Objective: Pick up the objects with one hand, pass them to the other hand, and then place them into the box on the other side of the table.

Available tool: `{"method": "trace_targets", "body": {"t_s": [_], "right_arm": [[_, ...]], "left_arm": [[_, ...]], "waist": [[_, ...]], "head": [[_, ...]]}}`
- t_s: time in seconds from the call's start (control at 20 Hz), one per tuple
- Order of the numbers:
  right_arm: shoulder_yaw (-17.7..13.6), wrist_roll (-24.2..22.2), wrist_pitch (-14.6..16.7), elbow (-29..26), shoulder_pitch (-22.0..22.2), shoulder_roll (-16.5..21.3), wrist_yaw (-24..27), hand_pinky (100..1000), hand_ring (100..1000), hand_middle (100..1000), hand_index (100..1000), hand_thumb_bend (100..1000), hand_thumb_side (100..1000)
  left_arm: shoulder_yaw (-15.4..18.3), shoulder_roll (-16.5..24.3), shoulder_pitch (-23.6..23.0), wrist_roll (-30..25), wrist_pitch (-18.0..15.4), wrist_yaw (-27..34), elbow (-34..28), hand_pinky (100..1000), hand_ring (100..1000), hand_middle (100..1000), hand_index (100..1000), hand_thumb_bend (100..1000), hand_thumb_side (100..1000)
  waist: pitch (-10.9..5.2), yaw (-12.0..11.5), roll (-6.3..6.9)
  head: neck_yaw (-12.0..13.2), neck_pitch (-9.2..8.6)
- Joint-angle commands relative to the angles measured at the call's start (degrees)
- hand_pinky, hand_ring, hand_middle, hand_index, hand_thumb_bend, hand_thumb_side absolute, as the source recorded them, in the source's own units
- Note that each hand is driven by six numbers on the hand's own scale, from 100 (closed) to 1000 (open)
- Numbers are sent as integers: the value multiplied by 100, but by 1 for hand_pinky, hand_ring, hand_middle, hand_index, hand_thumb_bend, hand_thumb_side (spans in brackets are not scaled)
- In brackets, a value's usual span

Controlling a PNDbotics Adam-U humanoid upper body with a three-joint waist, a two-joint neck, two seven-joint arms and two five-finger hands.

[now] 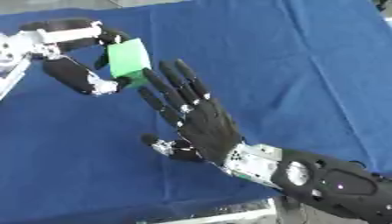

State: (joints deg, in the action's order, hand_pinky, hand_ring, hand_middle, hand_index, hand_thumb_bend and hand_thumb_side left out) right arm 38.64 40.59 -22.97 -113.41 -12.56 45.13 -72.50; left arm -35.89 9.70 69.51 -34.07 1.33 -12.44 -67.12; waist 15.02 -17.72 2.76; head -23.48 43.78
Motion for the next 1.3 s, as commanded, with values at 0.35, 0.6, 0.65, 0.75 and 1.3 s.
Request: {"method": "trace_targets", "body": {"t_s": [0.35,0.6,0.65,0.75,1.3], "right_arm": [[91,1138,-1241,-118,56,88,-294,1000,1000,987,931,498,504],[139,1138,-1241,-118,213,112,-364,1000,1000,979,926,494,439],[147,1138,-1234,-118,241,116,-379,1000,1000,978,926,495,434],[161,1138,-1235,-118,295,114,-409,1000,1000,968,919,494,405],[261,1138,-1053,-118,590,98,-386,962,1000,941,894,455,285]], "left_arm": [[171,141,62,88,-118,-107,98,913,1000,244,315,100,244],[419,452,146,295,-101,88,54,927,1000,244,317,100,245],[442,517,162,333,-91,144,27,927,1000,244,318,100,245],[486,631,186,397,-42,248,-19,927,1000,241,316,100,246],[657,1072,247,591,233,596,-211,925,1000,235,312,100,249]], "waist": [[-183,12,-16],[-221,8,-26],[-227,5,-30],[-239,6,-44],[-302,24,-96]], "head": [[60,32],[372,-14],[422,-24],[527,-57],[1049,-229]]}}
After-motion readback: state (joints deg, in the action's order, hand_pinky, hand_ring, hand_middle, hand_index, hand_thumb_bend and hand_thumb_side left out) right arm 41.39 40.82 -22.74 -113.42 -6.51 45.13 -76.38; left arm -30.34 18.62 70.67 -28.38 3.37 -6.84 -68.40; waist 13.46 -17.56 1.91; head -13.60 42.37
